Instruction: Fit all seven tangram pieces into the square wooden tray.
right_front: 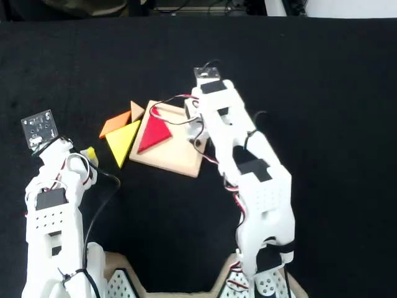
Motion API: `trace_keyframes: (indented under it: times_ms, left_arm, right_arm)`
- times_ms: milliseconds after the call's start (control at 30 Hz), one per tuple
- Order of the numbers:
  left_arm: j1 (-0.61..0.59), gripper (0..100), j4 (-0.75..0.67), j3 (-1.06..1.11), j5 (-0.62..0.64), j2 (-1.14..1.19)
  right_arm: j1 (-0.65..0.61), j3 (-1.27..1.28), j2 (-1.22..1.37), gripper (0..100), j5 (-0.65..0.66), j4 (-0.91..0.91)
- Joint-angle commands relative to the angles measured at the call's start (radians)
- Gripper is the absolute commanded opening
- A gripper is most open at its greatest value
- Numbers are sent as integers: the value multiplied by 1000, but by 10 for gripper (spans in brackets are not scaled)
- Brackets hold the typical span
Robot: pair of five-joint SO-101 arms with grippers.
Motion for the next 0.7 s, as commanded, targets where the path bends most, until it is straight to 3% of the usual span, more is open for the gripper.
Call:
trace_keyframes:
  times_ms: [0, 133, 333, 467, 667]
  left_arm:
    - [12, 202, -18, -8, -2, -20]
    - [12, 202, -18, -8, -2, -18]
    - [13, 202, -18, -8, -2, -17]
    - [13, 202, -20, -8, -2, -14]
    - [13, 202, -20, -7, -2, -11]
  right_arm:
    - [38, -39, -2, 11, 69, 12]
    - [52, -51, -8, 21, 187, 11]
    - [114, -122, -7, 21, 546, 38]
    - [172, -159, -8, 21, 555, 41]
    - [163, -117, -8, 21, 528, 84]
